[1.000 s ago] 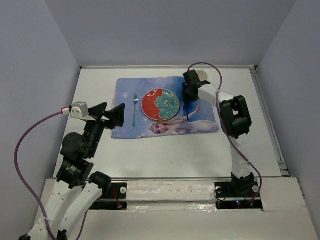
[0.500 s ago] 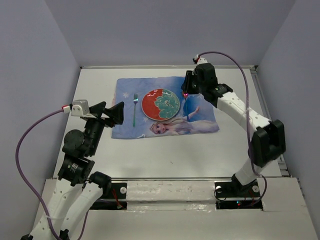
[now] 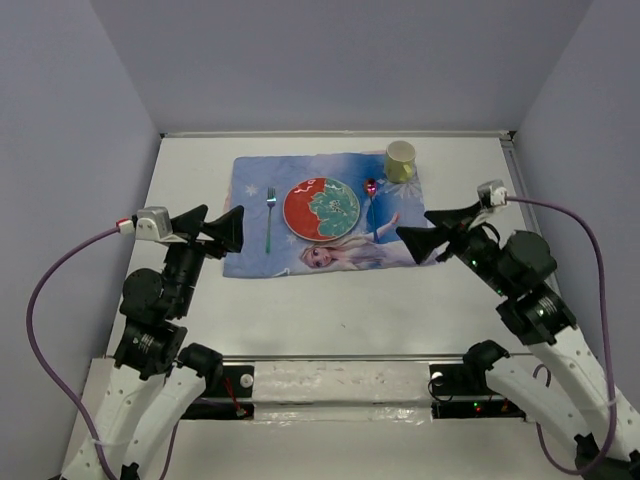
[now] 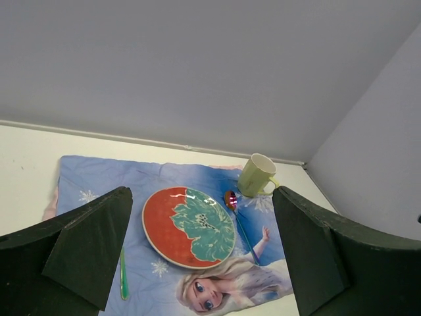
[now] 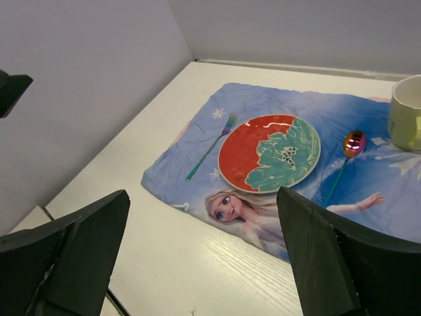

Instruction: Set the dinner table for one person

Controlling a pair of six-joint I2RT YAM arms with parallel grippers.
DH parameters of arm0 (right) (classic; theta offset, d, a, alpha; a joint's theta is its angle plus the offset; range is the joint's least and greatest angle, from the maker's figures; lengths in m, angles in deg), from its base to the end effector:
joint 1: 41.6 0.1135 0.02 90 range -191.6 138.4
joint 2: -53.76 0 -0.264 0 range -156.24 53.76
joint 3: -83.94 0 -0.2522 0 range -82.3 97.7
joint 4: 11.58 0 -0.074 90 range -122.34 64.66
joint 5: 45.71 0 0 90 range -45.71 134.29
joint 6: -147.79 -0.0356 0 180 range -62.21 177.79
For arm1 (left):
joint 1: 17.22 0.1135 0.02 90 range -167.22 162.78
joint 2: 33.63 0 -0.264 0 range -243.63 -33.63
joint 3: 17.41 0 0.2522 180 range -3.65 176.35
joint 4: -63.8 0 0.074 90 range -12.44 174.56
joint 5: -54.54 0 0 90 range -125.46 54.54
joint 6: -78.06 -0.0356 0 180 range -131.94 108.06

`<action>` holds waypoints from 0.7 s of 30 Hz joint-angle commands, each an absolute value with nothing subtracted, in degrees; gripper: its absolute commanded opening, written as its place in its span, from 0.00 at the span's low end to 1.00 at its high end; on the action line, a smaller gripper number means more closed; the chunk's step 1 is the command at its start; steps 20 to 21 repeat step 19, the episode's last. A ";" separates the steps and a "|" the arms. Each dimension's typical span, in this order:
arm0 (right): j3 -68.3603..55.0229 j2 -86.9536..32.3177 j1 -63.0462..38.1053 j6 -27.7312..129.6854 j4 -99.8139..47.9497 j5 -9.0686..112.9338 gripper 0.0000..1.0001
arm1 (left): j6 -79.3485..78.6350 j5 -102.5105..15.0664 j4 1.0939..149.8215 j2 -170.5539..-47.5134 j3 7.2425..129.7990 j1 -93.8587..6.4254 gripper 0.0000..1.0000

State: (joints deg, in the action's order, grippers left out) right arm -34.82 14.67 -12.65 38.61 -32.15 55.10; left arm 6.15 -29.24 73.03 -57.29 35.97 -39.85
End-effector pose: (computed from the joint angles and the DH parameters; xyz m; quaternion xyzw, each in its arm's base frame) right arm 0.1347 0.0821 0.3781 -0.1264 0.6859 0.3510 0.6248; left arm 0.0935 -0.0348 0.3828 -0.0220 0.5705 -0.2564 0.7799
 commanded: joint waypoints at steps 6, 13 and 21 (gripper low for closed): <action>-41.78 37.73 -12.68 38.63 -38.52 47.73 1.00 | 3.97 -35.20 68.60 -53.85 37.92 -39.54 0.99; -38.80 43.22 -12.68 40.30 -38.08 42.99 1.00 | 3.27 -39.50 67.10 -53.58 39.15 -39.54 0.99; -38.36 39.36 -12.68 39.69 -38.17 43.76 1.00 | 4.32 -43.98 65.70 -57.00 37.49 -39.54 0.99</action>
